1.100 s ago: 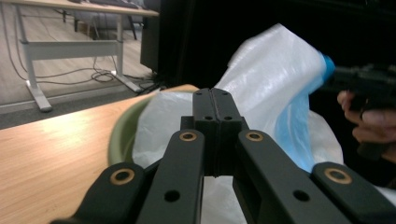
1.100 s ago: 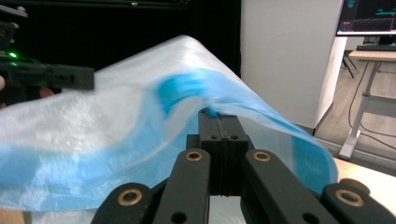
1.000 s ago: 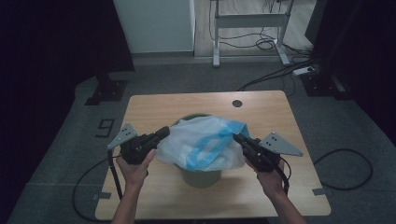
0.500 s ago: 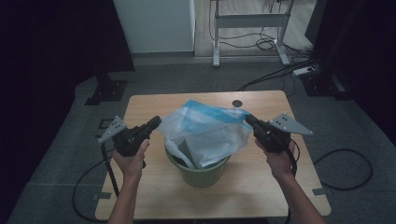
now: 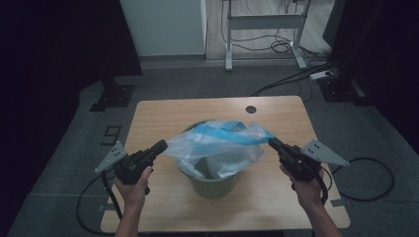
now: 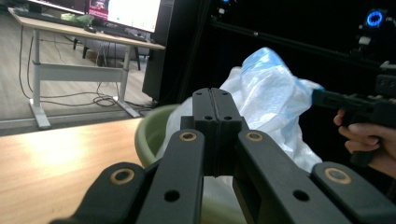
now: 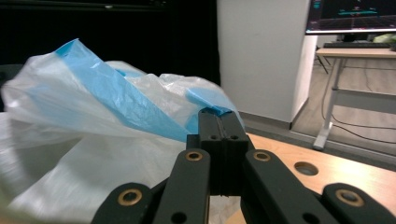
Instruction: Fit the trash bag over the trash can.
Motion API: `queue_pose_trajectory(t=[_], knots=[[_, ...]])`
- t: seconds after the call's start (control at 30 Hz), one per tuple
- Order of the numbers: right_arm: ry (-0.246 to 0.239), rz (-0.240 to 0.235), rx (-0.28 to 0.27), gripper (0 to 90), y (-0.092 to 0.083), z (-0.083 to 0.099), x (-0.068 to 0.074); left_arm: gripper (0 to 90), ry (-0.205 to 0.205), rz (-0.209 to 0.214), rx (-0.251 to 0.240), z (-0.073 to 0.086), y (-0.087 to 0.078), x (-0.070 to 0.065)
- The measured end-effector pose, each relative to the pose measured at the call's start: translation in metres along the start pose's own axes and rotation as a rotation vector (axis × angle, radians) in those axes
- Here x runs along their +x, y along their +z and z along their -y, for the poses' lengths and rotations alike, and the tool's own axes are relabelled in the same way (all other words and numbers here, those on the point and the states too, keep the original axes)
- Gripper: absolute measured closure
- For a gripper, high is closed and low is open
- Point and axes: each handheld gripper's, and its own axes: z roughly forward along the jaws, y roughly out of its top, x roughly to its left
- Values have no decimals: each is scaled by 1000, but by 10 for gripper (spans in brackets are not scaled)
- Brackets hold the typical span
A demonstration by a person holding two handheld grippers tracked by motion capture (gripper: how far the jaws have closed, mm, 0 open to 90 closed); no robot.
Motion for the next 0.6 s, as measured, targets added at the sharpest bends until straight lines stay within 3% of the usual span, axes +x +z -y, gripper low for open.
queue_pose_trajectory(t=[0.27, 0.4, 0.6], knots=[[34, -100, 35, 893, -33, 46, 23, 900, -25, 7, 14, 33, -20, 2], [44, -129, 73, 893, -34, 62, 29, 899, -58, 13, 25, 49, -24, 10], [40, -150, 114, 893, -31, 79, 35, 899, -58, 29, 41, 58, -25, 13]])
